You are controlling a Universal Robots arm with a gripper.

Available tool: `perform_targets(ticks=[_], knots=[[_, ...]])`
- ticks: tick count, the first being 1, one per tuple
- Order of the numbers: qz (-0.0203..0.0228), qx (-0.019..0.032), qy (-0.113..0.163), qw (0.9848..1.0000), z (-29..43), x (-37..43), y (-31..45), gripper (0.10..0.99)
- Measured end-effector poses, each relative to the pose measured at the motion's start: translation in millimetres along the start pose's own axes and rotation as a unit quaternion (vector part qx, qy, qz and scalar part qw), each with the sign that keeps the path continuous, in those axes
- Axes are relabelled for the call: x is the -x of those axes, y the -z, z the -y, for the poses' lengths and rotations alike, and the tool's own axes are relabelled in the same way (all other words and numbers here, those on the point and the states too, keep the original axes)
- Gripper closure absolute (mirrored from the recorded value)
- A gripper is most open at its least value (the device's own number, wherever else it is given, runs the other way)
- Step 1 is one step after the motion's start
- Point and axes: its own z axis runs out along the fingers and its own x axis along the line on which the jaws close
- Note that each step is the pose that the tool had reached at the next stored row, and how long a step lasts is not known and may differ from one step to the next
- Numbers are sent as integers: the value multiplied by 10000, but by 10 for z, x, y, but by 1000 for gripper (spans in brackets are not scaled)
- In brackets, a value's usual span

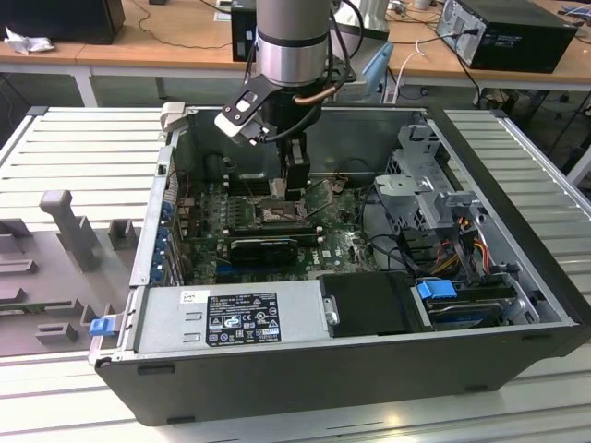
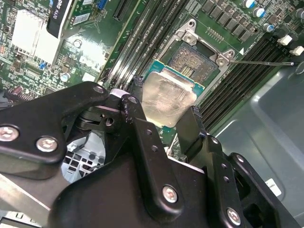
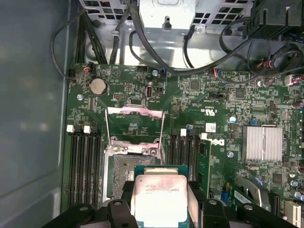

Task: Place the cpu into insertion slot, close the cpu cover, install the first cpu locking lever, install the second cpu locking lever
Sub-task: 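Place the cpu into insertion slot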

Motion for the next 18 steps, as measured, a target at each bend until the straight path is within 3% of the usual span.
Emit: perform_targets(ticks=[18], knots=[[1, 0, 0, 10000, 21, -91, -153, 561]])
